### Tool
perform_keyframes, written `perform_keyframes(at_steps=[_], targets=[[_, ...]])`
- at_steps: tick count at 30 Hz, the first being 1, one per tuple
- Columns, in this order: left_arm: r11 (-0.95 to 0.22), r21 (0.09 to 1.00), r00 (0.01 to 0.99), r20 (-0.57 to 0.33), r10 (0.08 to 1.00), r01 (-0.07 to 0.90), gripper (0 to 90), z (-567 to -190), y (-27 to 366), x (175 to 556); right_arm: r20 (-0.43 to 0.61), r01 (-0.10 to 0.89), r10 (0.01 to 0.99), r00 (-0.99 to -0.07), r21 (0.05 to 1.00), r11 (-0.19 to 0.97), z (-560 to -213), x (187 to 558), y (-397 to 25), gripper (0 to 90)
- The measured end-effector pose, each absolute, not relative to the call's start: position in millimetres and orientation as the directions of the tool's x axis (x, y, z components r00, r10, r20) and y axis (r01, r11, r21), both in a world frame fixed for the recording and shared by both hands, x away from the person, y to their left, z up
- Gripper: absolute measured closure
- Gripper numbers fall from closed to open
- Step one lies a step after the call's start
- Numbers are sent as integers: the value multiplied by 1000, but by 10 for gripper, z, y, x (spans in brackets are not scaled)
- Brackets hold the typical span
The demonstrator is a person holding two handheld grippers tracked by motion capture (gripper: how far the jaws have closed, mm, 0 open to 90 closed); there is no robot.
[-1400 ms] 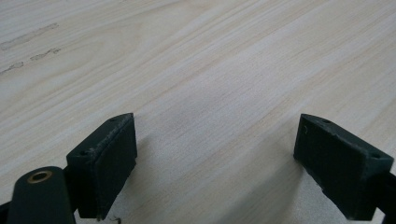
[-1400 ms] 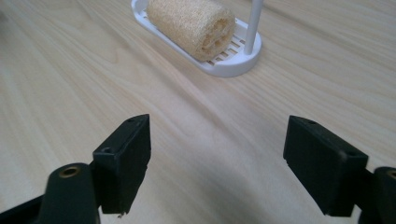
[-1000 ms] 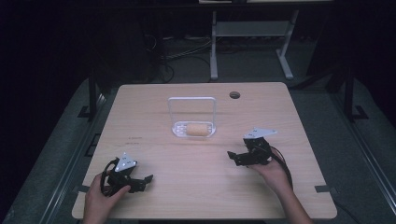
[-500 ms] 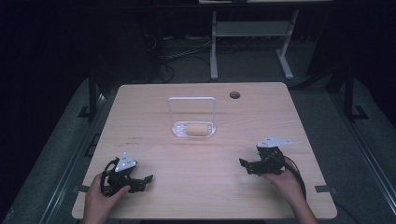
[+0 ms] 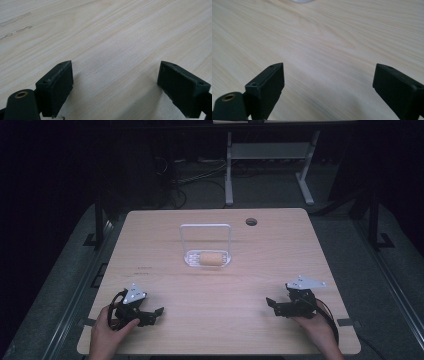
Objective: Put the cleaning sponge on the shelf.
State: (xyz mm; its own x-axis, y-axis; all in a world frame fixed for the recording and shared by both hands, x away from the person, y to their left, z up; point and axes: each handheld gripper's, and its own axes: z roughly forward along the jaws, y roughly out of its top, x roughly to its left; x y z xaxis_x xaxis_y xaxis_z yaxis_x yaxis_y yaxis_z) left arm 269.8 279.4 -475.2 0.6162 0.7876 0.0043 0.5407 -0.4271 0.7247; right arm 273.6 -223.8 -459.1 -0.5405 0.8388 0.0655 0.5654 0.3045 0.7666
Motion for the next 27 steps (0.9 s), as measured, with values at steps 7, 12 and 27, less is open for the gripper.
perform_keyframes(at_steps=[7, 12, 27], targets=[[-427, 725, 616, 4, 788, 541, 127, -4752, 2794, 2698, 65, 577, 851, -521, 762, 295, -4653, 2629, -2358, 100], [-427, 725, 616, 5, 788, 541, 127, -4752, 2794, 2698, 65, 593, 860, -505, 751, 292, -4707, 2577, -2429, 100], [-428, 725, 617, 5, 787, 541, 127, -4752, 2794, 2697, 30, 626, 884, -466, 717, 306, -4816, 2547, -2518, 114]])
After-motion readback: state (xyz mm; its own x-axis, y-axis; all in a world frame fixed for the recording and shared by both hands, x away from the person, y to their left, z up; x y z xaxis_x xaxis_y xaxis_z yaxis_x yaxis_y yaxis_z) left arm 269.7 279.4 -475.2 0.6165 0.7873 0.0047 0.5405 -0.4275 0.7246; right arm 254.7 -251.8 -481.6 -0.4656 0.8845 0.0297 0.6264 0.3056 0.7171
